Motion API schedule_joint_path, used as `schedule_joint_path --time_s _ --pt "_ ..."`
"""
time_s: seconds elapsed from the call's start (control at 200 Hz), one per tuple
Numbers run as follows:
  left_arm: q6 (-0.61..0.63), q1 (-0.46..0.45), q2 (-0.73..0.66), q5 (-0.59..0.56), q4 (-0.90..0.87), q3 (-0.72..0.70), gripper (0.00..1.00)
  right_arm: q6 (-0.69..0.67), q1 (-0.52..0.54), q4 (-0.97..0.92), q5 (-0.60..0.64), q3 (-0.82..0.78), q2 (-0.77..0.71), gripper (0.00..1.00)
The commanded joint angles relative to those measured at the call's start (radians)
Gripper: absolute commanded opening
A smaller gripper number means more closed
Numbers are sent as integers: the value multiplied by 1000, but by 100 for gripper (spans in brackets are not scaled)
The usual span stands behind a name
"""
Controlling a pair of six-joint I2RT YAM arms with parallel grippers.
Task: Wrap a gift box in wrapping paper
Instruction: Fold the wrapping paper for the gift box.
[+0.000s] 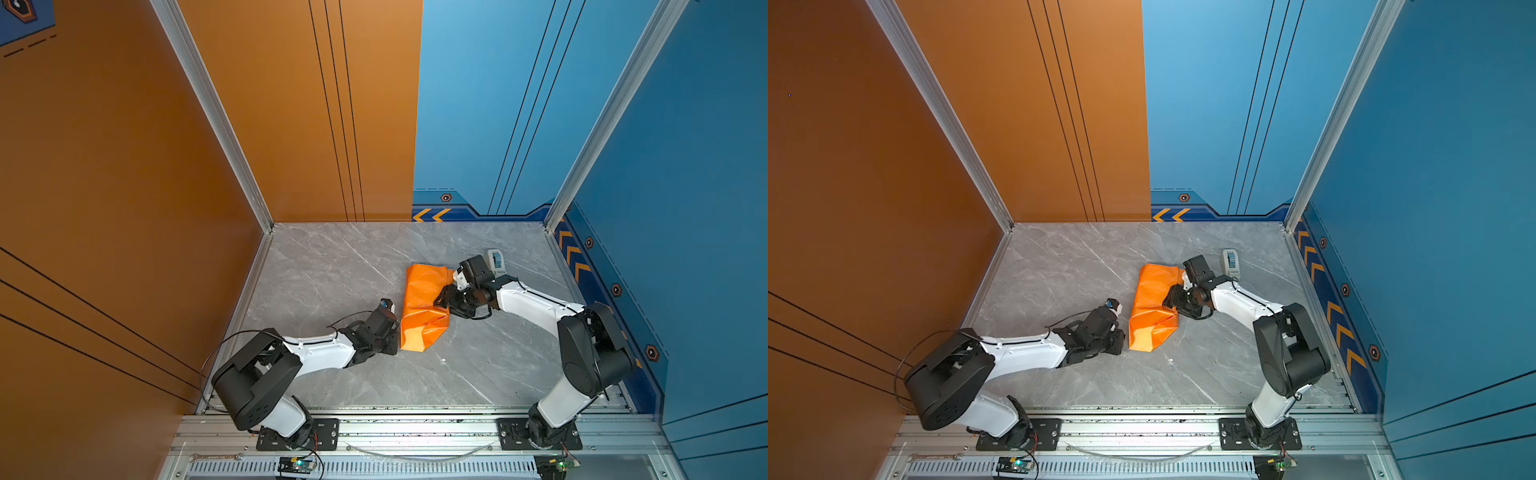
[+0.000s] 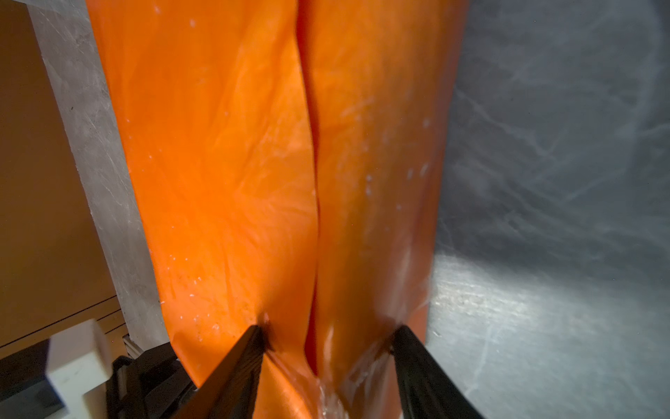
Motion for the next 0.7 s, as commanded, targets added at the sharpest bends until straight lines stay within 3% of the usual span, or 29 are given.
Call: schedule_joint_path --time_s 0.0,0.27,0.696 --pt "28 -1 49 58 29 36 19 -21 17 -46 39 -28 -11 60" --pt "34 -26 115 116 113 73 18 -15 23 -42 39 -30 -11 60" --pt "66 -19 160 115 229 106 18 -14 27 -41 39 -43 -20 60"
